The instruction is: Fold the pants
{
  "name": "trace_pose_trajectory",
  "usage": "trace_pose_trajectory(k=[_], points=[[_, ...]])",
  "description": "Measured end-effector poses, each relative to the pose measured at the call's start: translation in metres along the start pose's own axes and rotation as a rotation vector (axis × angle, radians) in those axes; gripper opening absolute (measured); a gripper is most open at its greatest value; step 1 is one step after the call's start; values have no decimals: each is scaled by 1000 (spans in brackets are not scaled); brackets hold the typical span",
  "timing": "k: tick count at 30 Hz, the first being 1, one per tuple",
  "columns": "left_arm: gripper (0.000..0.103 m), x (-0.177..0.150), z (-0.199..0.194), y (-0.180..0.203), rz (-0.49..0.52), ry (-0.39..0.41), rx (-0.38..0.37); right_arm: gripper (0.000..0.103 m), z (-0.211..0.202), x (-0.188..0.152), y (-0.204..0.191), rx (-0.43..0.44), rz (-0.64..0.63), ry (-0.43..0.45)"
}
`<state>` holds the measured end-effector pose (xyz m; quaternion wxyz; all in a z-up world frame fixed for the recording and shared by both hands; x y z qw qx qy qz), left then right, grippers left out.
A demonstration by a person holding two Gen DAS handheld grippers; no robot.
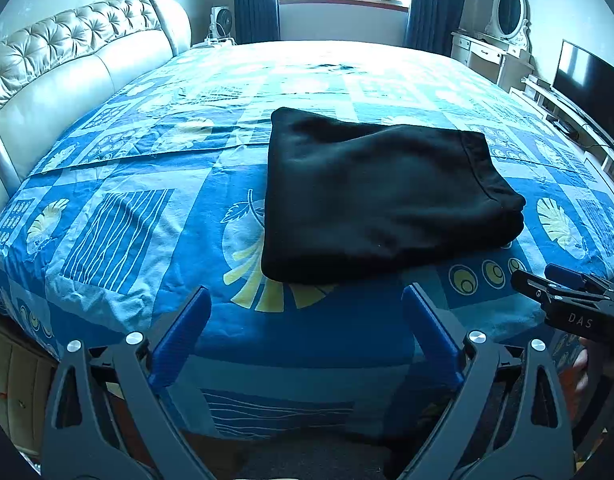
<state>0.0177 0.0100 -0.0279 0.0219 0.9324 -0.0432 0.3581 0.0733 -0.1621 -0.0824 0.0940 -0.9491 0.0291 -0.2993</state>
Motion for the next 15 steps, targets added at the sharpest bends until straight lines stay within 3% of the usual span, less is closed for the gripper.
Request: trace_pose_trajectory(k=[6,9,15], points=[[101,2,-3,-3,-28,18,5,85,2,-1,0,1,-2,-10],[101,7,-7,-10,-72,42,91,85,3,-2,-1,3,-7,-12],[101,35,-21,-20,-27,95,53,85,-10,15,0,43,-9,1]])
Point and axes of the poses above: each gripper's, at about its wrist camera, not at the fingertips, and z roughly the way its jaws point, y to its right, x to its top, the point moved 3 cm from there along z, roughly the way its jaws point, and after that the axes turned 4 degrees about -x, right-handed, at the moved point
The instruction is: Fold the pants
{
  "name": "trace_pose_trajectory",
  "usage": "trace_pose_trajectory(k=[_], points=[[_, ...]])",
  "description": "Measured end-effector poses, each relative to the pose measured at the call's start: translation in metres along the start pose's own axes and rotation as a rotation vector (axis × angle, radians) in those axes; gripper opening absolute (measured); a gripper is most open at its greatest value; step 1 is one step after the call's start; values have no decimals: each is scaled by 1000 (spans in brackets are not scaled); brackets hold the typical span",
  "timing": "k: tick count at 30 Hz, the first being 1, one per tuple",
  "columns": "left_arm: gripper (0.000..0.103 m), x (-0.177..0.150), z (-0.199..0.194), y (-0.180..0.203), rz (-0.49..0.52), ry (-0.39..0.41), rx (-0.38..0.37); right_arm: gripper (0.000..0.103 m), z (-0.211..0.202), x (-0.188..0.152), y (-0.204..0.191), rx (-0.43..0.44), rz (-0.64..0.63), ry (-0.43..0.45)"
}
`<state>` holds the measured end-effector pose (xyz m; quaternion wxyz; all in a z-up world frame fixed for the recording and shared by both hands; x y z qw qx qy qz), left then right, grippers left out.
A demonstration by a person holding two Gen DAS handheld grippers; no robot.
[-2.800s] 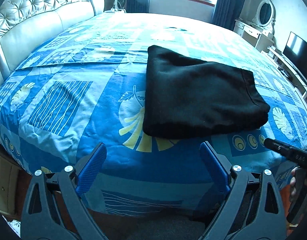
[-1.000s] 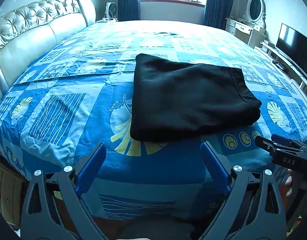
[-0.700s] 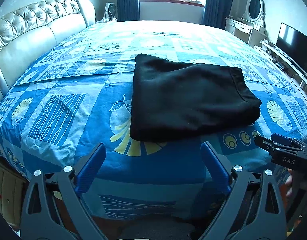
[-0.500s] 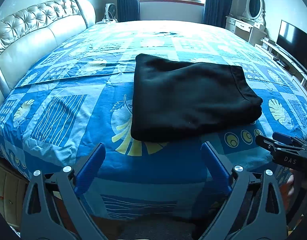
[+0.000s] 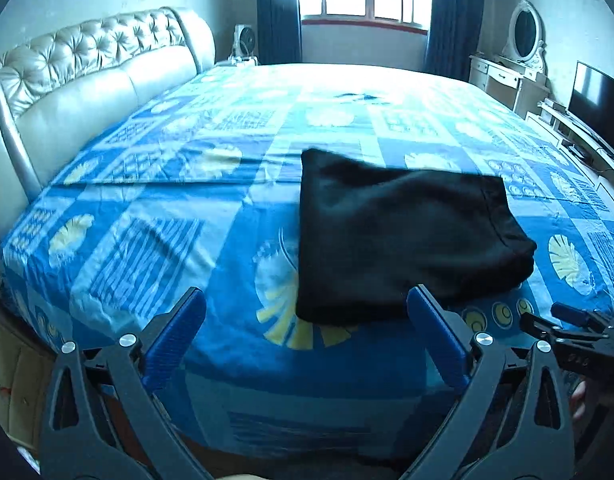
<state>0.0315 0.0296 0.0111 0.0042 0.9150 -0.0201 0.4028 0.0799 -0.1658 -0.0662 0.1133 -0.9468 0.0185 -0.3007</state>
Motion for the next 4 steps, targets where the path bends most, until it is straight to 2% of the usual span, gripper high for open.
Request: trace_pose_trajectory(k=[2,4], points=[[101,16,5,-13,11,29,-9,85,-11,24,6,23,2,50],[101,35,21,-34,1,53,46,88,-15,55,19,7,19,114]])
Point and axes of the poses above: each gripper's, at about its wrist camera, not at the fingertips, and z roughly the way its jaws point, y to its right, x to its top, the point moved 3 cm from there along z, roughly the way its jaws point, and after that the axes turned 4 degrees about -x, right-handed, at the moved point
